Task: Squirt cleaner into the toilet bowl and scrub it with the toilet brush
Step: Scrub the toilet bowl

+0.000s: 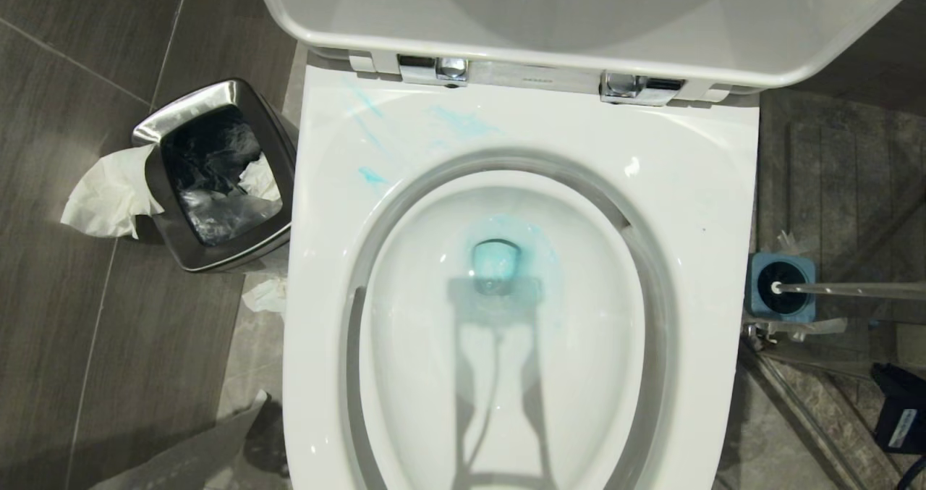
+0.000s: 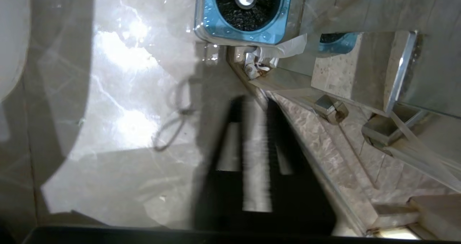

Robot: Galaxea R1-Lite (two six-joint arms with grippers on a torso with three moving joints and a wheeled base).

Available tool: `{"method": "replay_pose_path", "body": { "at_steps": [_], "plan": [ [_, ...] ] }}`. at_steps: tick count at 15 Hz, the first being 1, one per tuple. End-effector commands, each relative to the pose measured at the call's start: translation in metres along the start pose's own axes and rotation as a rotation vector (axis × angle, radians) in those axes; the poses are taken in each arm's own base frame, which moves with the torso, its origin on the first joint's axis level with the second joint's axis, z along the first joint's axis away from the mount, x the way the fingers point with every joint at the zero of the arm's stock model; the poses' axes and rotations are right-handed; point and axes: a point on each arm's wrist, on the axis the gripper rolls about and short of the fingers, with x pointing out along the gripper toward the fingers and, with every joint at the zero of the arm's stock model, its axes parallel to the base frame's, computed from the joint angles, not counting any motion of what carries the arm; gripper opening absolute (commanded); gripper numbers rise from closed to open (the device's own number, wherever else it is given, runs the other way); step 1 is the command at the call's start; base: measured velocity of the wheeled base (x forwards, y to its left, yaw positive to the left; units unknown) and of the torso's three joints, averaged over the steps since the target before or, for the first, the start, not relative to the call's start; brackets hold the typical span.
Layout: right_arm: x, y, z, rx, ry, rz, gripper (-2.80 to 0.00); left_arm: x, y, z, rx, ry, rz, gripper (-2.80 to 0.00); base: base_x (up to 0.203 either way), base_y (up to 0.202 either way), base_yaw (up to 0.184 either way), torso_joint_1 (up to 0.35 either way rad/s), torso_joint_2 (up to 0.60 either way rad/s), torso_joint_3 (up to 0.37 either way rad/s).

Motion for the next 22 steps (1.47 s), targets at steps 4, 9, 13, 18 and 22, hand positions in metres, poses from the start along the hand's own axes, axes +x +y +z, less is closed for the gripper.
{"method": "replay_pose_path", "body": {
  "at_steps": [4, 9, 13, 18, 22],
  "plan": [
    [0.02, 0.0, -0.001, 0.01, 0.006, -0.035, 0.0, 0.0, 0.0, 0.0, 0.0, 0.001, 0.0, -2.8, 0.0, 0.0, 0.0, 0.0, 0.0, 0.0],
    [0.034, -0.003, 0.016, 0.021, -0.065, -0.017, 0.0, 0.0, 0.0, 0.0, 0.0, 0.001, 0.0, -2.8, 0.0, 0.0, 0.0, 0.0, 0.0, 0.0],
    [0.046, -0.01, 0.03, 0.025, -0.111, -0.033, 0.0, 0.0, 0.0, 0.0, 0.0, 0.001, 0.0, -2.8, 0.0, 0.0, 0.0, 0.0, 0.0, 0.0],
    [0.058, -0.02, 0.044, 0.024, -0.16, 0.053, 0.0, 0.0, 0.0, 0.0, 0.0, 0.001, 0.0, -2.8, 0.0, 0.0, 0.0, 0.0, 0.0, 0.0],
    [0.066, -0.031, 0.06, -0.014, -0.192, 0.064, 0.0, 0.0, 0.0, 0.0, 0.0, 0.001, 0.0, -2.8, 0.0, 0.0, 0.0, 0.0, 0.0, 0.0]
  ]
}}
